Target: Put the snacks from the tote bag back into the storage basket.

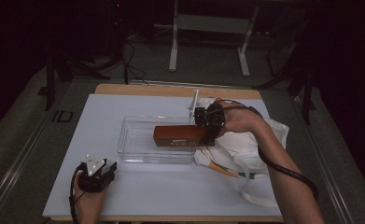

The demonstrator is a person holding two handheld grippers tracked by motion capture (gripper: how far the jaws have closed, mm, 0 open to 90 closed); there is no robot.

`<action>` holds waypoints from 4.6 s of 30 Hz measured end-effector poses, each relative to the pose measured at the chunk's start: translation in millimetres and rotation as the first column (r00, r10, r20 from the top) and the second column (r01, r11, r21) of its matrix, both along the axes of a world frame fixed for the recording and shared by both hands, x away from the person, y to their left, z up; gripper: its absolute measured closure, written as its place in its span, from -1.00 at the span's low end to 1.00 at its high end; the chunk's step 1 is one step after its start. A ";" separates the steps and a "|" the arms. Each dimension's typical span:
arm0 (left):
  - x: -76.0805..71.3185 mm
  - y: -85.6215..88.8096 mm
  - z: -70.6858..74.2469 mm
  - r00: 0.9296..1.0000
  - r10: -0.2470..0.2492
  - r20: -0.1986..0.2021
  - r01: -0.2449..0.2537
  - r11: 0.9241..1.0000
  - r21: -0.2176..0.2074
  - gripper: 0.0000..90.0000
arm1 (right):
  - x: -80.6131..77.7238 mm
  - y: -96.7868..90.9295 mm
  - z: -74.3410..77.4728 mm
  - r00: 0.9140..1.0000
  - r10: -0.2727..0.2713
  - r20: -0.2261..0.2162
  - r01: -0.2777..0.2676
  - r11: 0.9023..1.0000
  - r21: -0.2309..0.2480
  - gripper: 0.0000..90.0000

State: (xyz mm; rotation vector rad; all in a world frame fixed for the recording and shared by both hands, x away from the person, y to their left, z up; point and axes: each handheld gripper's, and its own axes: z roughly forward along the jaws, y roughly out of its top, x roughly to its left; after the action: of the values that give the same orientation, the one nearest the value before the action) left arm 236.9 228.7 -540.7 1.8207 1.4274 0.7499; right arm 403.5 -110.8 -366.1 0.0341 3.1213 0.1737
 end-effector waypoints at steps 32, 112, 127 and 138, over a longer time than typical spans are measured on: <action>-0.3 0.3 0.1 1.000 0.003 0.003 -0.003 1.000 -0.005 0.28 | -0.2 24.7 -20.2 0.999 0.041 -0.027 -0.042 0.998 -0.042 -0.05; -0.6 0.6 0.0 1.000 0.001 0.007 -0.001 1.000 -0.008 0.28 | 1.6 68.4 -43.3 0.995 0.083 -0.058 -0.084 0.996 -0.026 -0.06; -0.5 0.6 0.0 1.000 0.001 0.006 -0.001 1.000 -0.009 0.27 | 1.8 71.2 -49.7 0.995 0.075 -0.065 -0.078 0.996 -0.033 -0.06; -0.5 0.8 0.0 1.000 -0.001 0.005 0.001 1.000 -0.009 0.27 | 3.2 70.7 -51.8 0.996 0.070 -0.061 -0.073 0.996 -0.056 -0.12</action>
State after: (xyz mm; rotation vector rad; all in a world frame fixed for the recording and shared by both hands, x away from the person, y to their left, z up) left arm 236.4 229.5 -540.6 1.8108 1.4246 0.7464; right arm 406.6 -40.1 -417.9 -0.0743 3.1866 0.0843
